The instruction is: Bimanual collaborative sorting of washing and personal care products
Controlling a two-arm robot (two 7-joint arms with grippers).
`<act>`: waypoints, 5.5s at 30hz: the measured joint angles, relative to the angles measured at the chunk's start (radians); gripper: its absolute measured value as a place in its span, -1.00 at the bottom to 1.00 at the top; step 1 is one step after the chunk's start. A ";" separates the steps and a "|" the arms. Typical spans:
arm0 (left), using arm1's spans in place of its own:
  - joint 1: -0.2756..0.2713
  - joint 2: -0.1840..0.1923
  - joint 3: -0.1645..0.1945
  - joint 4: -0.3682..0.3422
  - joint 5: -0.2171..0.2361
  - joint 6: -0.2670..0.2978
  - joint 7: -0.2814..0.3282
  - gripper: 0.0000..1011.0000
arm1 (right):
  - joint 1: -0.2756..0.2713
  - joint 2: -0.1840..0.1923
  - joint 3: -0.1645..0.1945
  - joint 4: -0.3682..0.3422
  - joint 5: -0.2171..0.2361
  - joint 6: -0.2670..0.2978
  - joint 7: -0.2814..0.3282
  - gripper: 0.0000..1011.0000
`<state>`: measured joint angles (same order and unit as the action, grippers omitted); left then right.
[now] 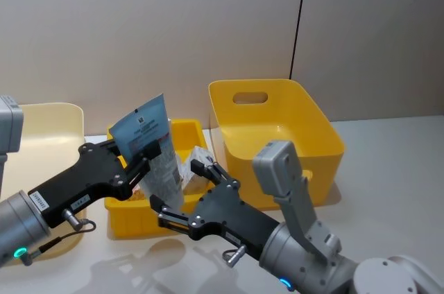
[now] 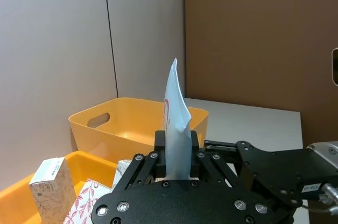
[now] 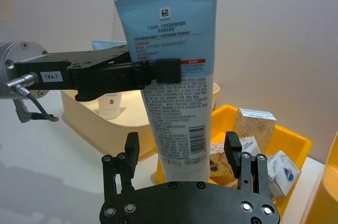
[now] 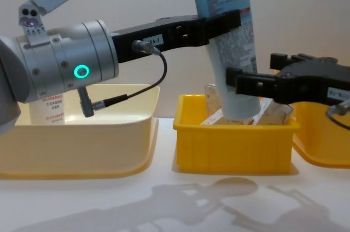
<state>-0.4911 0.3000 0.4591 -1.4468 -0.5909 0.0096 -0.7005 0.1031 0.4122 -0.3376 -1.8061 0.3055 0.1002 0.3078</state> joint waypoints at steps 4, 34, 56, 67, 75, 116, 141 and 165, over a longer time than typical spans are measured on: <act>0.000 0.000 0.000 0.000 0.000 0.000 0.000 -0.55 | 0.014 -0.011 -0.010 0.017 -0.013 -0.004 0.000 0.98; 0.000 0.000 0.000 0.000 0.000 0.000 0.000 -0.55 | 0.087 -0.088 -0.060 0.125 -0.096 -0.031 -0.028 0.41; 0.000 -0.001 0.000 0.000 0.000 0.000 0.000 0.29 | 0.093 -0.096 -0.065 0.135 -0.104 -0.033 -0.029 0.14; 0.000 0.000 0.000 0.000 0.000 0.000 0.000 0.93 | 0.081 -0.095 -0.049 0.125 -0.110 -0.033 -0.045 0.04; 0.000 0.000 0.000 0.000 0.000 0.000 0.000 0.98 | 0.045 -0.087 -0.004 0.095 -0.124 -0.030 -0.091 0.00; 0.000 0.000 0.000 0.000 0.000 0.000 0.000 0.98 | 0.157 -0.101 0.254 0.254 -0.098 -0.155 -0.207 0.00; 0.000 0.000 0.000 0.000 0.000 0.000 0.000 0.98 | 0.214 -0.135 0.231 0.311 -0.163 0.079 -0.277 0.00; 0.000 0.000 0.000 0.000 0.000 0.000 0.000 0.98 | 0.237 -0.152 0.221 0.340 -0.196 0.124 -0.304 0.97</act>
<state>-0.4911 0.2999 0.4592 -1.4468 -0.5909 0.0096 -0.7005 0.3398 0.2600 -0.1170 -1.4665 0.1090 0.2239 0.0038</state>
